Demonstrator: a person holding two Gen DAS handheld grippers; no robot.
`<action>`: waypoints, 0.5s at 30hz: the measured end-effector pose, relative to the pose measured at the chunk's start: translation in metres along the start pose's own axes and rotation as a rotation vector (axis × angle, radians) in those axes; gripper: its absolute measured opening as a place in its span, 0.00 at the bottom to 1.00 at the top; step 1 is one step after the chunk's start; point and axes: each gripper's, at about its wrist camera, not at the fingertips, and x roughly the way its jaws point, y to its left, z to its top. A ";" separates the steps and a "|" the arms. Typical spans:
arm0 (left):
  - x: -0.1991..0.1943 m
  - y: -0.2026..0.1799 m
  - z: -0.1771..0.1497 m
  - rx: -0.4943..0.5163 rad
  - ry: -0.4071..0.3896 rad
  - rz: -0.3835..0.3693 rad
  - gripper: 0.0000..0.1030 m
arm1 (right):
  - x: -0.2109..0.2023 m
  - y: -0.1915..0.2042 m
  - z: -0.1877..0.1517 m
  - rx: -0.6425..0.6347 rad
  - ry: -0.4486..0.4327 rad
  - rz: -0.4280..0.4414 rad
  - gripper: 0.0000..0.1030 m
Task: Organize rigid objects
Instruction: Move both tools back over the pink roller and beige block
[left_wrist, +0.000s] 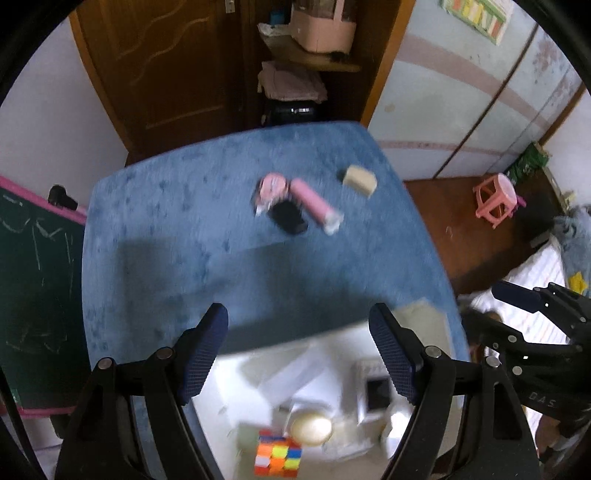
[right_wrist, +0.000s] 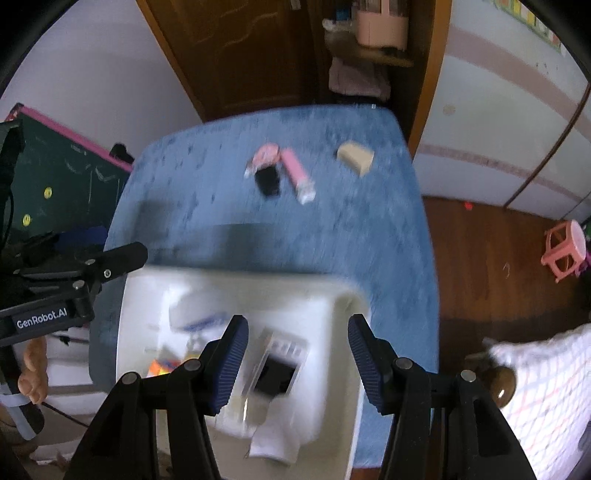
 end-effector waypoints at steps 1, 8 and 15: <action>-0.001 -0.001 0.012 -0.010 -0.005 0.002 0.79 | -0.004 -0.005 0.013 -0.004 -0.015 -0.006 0.55; 0.016 -0.006 0.073 -0.111 0.007 -0.008 0.79 | -0.005 -0.044 0.089 0.075 -0.065 -0.007 0.56; 0.095 -0.004 0.098 -0.297 0.141 -0.042 0.78 | 0.037 -0.100 0.147 0.301 -0.051 0.057 0.56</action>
